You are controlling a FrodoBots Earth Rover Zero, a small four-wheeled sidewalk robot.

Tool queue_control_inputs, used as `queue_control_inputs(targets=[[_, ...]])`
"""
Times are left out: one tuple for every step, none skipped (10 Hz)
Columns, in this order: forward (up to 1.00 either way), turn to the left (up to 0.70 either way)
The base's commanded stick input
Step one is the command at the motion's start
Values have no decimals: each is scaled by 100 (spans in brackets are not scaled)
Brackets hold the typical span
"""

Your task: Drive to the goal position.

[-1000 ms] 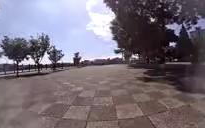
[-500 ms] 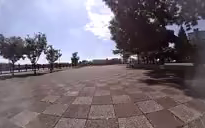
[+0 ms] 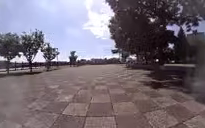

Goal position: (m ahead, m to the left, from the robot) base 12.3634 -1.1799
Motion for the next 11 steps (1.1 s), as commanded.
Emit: queue_control_inputs(targets=[[70, 0], [70, 0], [70, 0], [70, 0], [70, 0], [70, 0], [70, 0], [70, 0], [70, 0], [70, 0], [70, 0]])
